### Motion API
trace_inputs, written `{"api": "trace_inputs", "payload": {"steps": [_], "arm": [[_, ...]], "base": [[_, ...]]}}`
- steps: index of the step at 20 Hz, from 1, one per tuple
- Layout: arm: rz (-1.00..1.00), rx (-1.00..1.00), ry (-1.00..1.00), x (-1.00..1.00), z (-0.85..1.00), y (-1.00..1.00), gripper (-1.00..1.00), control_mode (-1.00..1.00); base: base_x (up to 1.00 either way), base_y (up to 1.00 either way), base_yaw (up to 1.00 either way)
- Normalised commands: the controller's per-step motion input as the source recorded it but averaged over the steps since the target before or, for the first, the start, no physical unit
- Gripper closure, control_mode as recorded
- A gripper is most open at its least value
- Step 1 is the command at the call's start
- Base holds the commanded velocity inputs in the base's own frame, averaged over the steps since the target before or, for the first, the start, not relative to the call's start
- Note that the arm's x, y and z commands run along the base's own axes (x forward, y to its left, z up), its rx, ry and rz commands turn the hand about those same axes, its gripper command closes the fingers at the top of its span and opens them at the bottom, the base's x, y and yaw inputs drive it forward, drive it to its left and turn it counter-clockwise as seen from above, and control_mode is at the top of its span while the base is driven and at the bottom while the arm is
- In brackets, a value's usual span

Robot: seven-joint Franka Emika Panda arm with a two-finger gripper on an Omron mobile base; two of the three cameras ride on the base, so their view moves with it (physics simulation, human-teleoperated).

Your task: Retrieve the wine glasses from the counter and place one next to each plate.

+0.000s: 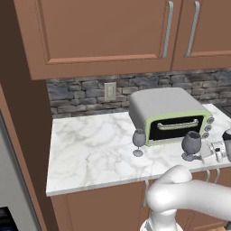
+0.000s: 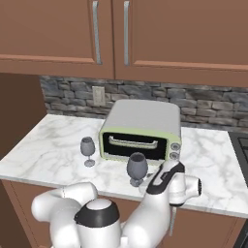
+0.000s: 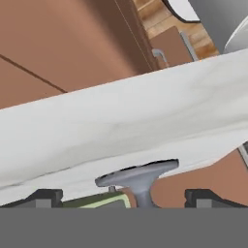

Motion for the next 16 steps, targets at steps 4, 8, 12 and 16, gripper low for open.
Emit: {"api": "trace_inputs", "payload": {"steps": [4, 8, 12, 16], "arm": [[0.0, 0.0, -0.08, -0.04, -0.07, 0.41, -1.0, -1.0], [-0.07, 0.0, -0.03, 0.03, -0.04, 0.42, -1.0, -1.0], [-0.07, 0.01, 0.0, 0.13, -0.03, 0.34, -1.0, -1.0], [-0.07, 0.01, 0.0, 0.16, -0.01, 0.31, -1.0, -1.0]], "base": [[0.0, 0.0, 0.0], [0.0, 0.0, 0.0], [0.0, 0.0, 0.0], [0.0, 0.0, 0.0]]}}
